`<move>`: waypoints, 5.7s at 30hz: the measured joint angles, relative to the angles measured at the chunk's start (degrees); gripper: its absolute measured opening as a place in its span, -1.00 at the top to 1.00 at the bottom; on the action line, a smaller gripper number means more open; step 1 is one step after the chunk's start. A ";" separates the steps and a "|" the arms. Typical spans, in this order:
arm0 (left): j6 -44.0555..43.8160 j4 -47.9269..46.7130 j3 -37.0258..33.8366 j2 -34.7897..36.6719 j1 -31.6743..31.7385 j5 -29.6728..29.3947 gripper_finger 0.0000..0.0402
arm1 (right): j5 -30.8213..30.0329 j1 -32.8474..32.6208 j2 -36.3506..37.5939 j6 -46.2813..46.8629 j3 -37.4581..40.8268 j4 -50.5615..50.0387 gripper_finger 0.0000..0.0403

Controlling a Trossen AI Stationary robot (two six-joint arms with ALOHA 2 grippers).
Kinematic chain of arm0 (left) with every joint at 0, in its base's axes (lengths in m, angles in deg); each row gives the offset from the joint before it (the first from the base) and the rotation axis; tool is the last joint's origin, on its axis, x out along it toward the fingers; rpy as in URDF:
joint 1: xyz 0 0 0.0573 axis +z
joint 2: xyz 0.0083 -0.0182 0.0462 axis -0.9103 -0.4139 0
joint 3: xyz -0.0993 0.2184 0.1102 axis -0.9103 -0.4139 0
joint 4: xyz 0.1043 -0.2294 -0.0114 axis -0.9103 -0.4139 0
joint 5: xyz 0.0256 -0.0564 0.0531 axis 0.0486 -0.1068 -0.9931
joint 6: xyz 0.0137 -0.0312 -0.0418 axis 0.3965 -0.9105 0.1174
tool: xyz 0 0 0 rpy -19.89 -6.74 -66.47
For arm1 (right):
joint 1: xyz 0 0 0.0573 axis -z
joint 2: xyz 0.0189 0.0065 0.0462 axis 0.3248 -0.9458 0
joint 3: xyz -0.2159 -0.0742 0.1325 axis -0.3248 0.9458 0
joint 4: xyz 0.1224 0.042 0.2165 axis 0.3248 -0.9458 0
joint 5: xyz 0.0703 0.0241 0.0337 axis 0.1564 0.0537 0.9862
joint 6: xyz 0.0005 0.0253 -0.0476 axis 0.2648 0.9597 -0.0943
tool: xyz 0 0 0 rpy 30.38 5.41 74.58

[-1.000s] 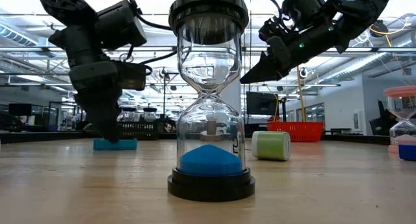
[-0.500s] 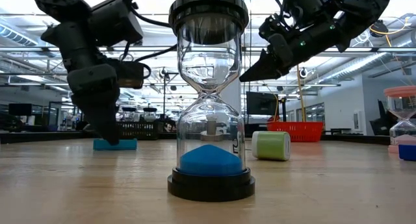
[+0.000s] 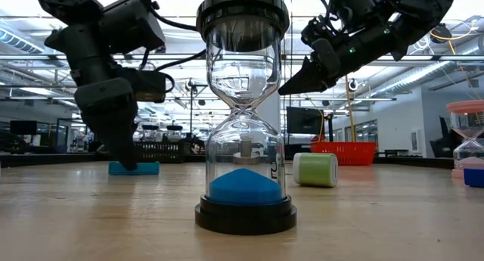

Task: Pick & Place Office items
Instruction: Put the light blue digital timer into the red bin

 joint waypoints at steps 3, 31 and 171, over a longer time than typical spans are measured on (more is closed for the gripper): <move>0.22 -0.94 0.03 0.01 -0.57 0.08 -0.27 | -0.02 0.00 0.00 0.00 0.00 0.00 0.98; 2.97 -6.08 2.70 0.59 -1.21 -2.09 -0.31 | -0.02 0.00 0.00 -0.41 0.02 0.07 0.98; 23.60 93.85 -26.51 -2.25 15.86 -0.58 0.80 | 5.95 5.51 -31.15 -14.36 -42.51 -62.60 -0.27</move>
